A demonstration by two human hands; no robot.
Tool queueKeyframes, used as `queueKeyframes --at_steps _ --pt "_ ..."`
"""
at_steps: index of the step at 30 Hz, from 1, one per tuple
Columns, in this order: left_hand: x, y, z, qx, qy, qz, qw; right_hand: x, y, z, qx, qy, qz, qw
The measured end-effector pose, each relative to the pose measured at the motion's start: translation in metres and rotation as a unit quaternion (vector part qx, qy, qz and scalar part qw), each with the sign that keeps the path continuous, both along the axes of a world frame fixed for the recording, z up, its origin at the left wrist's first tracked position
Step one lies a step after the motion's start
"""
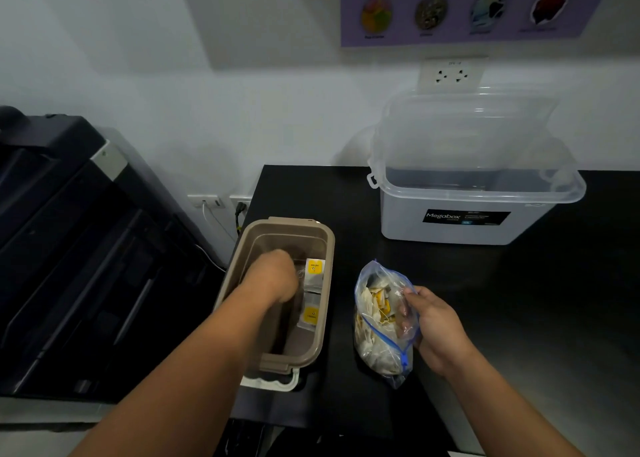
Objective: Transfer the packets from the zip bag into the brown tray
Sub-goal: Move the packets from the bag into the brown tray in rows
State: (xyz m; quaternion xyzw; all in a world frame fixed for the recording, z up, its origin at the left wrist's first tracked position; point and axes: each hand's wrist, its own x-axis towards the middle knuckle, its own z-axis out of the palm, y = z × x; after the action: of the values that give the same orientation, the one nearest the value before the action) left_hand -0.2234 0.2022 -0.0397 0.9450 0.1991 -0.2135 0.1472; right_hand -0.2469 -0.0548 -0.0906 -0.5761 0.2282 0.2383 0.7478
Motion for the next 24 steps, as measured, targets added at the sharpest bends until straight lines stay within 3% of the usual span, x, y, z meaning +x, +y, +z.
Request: queueKeyframes --at_steps 4,6,9,11,13,15,17,20,24 --pt "-0.002 -0.017 0.043 -0.021 -0.104 -0.034 0.994 -0.002 -0.002 0.0 0.001 -0.003 0.001 1.0" --pt "-0.01 -0.039 0.064 -0.076 -0.17 -0.068 0.98 -0.003 -0.002 0.0 0.0 -0.008 0.004 1.0" --pt "-0.019 -0.073 0.074 -0.165 -0.189 -0.157 0.955 -0.004 -0.004 0.0 0.006 -0.013 0.0 1.0" --pt "-0.017 -0.095 0.066 -0.173 -0.143 -0.234 0.946 -0.005 -0.005 0.0 0.007 -0.015 0.002 1.0" --pt "-0.005 -0.122 0.05 -0.125 -0.014 -0.264 0.956 -0.006 -0.008 0.0 0.001 -0.023 0.008 1.0" --pt "0.012 -0.146 0.034 -0.045 0.136 -0.205 0.968 -0.007 -0.01 -0.001 -0.003 -0.028 0.012 1.0" --pt "0.015 -0.158 0.028 0.002 0.206 -0.134 0.969 -0.007 -0.012 -0.001 0.001 -0.024 0.008 1.0" --pt "0.017 -0.163 0.017 0.031 0.199 -0.15 0.968 -0.008 -0.016 -0.002 0.015 -0.021 -0.004 1.0" --pt "0.007 -0.152 0.019 0.077 0.15 -0.29 0.942 -0.009 -0.018 -0.005 0.015 -0.024 -0.016 0.999"
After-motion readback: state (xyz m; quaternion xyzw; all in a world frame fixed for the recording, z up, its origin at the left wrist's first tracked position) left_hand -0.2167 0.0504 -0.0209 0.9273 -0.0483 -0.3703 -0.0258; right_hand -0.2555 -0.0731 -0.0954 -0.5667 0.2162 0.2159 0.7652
